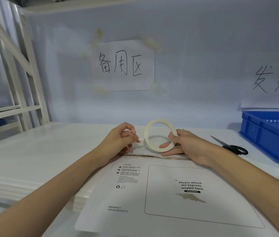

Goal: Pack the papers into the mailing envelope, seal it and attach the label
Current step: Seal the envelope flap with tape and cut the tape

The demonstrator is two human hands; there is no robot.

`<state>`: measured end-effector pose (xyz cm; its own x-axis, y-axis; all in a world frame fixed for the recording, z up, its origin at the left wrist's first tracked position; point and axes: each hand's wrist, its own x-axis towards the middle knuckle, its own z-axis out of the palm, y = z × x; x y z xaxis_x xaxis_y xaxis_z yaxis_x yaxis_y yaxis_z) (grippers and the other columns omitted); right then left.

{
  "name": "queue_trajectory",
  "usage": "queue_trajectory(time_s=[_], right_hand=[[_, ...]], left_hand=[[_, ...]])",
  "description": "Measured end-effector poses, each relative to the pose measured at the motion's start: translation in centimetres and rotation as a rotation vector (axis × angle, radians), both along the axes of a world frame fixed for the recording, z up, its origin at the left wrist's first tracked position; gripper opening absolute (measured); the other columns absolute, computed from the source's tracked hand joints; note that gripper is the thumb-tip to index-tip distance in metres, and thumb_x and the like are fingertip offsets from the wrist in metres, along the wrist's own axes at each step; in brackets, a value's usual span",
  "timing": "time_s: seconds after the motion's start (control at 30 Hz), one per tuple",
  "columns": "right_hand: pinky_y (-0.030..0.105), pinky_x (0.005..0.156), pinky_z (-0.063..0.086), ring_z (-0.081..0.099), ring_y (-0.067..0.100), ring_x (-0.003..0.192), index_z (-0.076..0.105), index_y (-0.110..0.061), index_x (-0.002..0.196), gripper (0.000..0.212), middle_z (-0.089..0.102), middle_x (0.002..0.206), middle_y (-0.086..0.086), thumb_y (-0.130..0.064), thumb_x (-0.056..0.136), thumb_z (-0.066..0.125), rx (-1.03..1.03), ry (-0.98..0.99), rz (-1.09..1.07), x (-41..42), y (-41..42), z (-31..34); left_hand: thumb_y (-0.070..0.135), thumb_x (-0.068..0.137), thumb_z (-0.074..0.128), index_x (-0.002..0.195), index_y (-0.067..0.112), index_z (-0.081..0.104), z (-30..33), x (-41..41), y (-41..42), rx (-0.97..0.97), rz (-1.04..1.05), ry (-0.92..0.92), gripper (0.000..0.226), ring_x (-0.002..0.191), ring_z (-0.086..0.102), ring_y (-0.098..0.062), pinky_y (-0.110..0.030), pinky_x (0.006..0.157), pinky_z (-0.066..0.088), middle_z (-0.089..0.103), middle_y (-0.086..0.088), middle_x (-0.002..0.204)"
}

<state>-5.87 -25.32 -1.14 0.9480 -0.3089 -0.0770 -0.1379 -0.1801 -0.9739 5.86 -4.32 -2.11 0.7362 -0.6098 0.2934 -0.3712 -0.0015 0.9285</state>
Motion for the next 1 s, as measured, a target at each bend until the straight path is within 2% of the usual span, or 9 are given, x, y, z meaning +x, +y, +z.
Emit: queue_trajectory(time_s=[0.1, 0.2, 0.3, 0.4, 0.5, 0.63, 0.73, 0.83, 1.0], right_hand=[[0.026, 0.079, 0.04, 0.075, 0.023, 0.085, 0.051, -0.018, 0.114, 0.018, 0.077, 0.099, 0.0, -0.028, 0.104, 0.04, -0.008, 0.003, -0.003, 0.1, 0.0, 0.0], [0.026, 0.078, 0.039, 0.075, 0.022, 0.084, 0.051, -0.018, 0.115, 0.018, 0.077, 0.098, 0.0, -0.028, 0.104, 0.04, -0.002, 0.003, -0.009, 0.1, 0.1, 0.0], [0.026, 0.076, 0.039, 0.075, 0.022, 0.085, 0.051, -0.018, 0.119, 0.022, 0.077, 0.099, 0.0, -0.028, 0.104, 0.039, -0.013, 0.005, -0.003, 0.1, 0.1, 0.0], [0.026, 0.079, 0.039, 0.075, 0.022, 0.086, 0.051, -0.018, 0.121, 0.023, 0.077, 0.1, 0.0, -0.029, 0.104, 0.04, -0.027, 0.0, 0.012, 0.0, 0.3, 0.1], [0.03, 0.083, 0.039, 0.075, 0.021, 0.088, 0.051, -0.02, 0.108, 0.015, 0.077, 0.099, -0.002, -0.031, 0.103, 0.043, -0.063, 0.002, 0.032, -0.2, 0.4, 0.3], [0.029, 0.062, 0.034, 0.075, 0.021, 0.088, 0.046, -0.024, 0.094, 0.013, 0.077, 0.1, -0.004, -0.034, 0.102, 0.045, -0.095, -0.005, 0.042, -0.5, 0.8, 0.6], [0.028, 0.058, 0.031, 0.075, 0.022, 0.087, 0.046, -0.025, 0.094, 0.014, 0.076, 0.1, -0.005, -0.037, 0.102, 0.045, -0.121, -0.027, 0.045, -0.6, 1.0, 0.7], [0.028, 0.063, 0.038, 0.075, 0.021, 0.084, 0.046, -0.024, 0.094, 0.014, 0.075, 0.101, -0.002, -0.035, 0.103, 0.044, -0.178, -0.047, 0.038, -0.8, 1.1, 0.7], [0.032, 0.071, 0.052, 0.071, 0.019, 0.071, 0.049, -0.023, 0.095, 0.014, 0.07, 0.102, 0.006, -0.033, 0.103, 0.042, -0.335, -0.108, 0.044, -0.7, 1.1, 0.5]], left_hand=[[0.006, 0.092, 0.06, 0.096, 0.018, 0.07, 0.0, 0.0, 0.0, 0.006, 0.001, -0.016, 0.016, 0.056, 0.052, -0.018, -0.023, 0.052, 0.041, 0.069, 0.003, 0.077], [0.005, 0.092, 0.061, 0.086, 0.02, 0.078, -0.1, 0.0, 0.0, 0.001, 0.004, -0.008, 0.024, 0.06, 0.051, -0.022, -0.023, 0.052, 0.039, 0.07, 0.002, 0.08], [0.005, 0.091, 0.059, 0.084, 0.017, 0.077, -0.1, 0.0, 0.0, 0.016, 0.005, 0.002, 0.023, 0.066, 0.051, -0.026, -0.028, 0.057, 0.038, 0.069, -0.003, 0.081], [0.007, 0.091, 0.06, 0.082, 0.012, 0.074, 0.0, -0.1, 0.0, 0.01, -0.022, 0.038, 0.018, 0.062, 0.054, -0.02, -0.023, 0.054, 0.04, 0.067, -0.002, 0.082], [0.012, 0.088, 0.07, 0.08, 0.01, 0.071, -0.2, 0.1, 0.0, 0.019, 0.006, 0.019, 0.008, 0.064, 0.057, -0.014, -0.019, 0.061, 0.047, 0.067, 0.0, 0.077], [0.004, 0.087, 0.07, 0.083, 0.008, 0.072, -0.4, 0.8, 0.2, 0.011, 0.003, 0.027, 0.006, 0.067, 0.061, -0.009, -0.016, 0.07, 0.05, 0.069, 0.005, 0.071], [-0.001, 0.088, 0.067, 0.091, 0.008, 0.068, -0.1, 0.7, 0.4, -0.034, -0.052, 0.154, 0.009, 0.068, 0.059, -0.013, -0.019, 0.068, 0.05, 0.066, 0.001, 0.072], [-0.003, 0.086, 0.065, 0.101, 0.012, 0.062, 0.4, 0.9, 1.3, -0.029, -0.073, 0.222, 0.022, 0.062, 0.052, -0.016, -0.023, 0.064, 0.042, 0.059, -0.001, 0.066], [-0.003, 0.08, 0.063, 0.092, 0.012, 0.06, 1.4, 1.7, 3.4, 0.118, 0.002, 0.159, 0.02, 0.057, 0.043, -0.014, -0.026, 0.059, 0.037, 0.055, 0.002, 0.058]])
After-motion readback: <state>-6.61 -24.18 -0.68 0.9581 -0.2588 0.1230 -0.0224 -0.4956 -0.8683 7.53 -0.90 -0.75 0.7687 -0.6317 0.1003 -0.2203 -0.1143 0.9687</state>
